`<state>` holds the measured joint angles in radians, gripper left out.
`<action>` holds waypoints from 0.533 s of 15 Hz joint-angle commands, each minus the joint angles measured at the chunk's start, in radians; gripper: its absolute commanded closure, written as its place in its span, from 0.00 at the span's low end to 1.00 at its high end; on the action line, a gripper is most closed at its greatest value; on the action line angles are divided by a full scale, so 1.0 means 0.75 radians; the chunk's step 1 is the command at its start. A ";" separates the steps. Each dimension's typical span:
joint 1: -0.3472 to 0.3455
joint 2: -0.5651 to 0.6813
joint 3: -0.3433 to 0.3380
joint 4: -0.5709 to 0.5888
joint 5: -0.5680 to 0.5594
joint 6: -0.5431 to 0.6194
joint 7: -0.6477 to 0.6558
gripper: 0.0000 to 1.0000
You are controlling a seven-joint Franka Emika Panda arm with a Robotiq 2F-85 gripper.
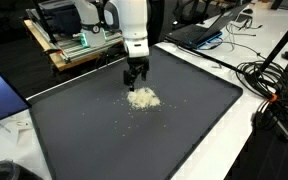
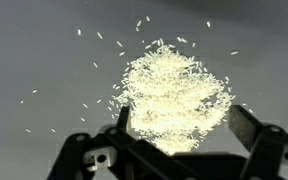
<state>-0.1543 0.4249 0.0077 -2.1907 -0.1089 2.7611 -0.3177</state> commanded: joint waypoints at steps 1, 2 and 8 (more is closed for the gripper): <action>0.004 -0.001 -0.003 0.001 0.003 -0.003 -0.001 0.00; 0.024 0.011 -0.028 0.002 -0.028 0.032 0.021 0.00; -0.050 0.066 0.036 -0.019 0.015 0.185 -0.073 0.00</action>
<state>-0.1577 0.4533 0.0076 -2.1932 -0.1126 2.8261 -0.3281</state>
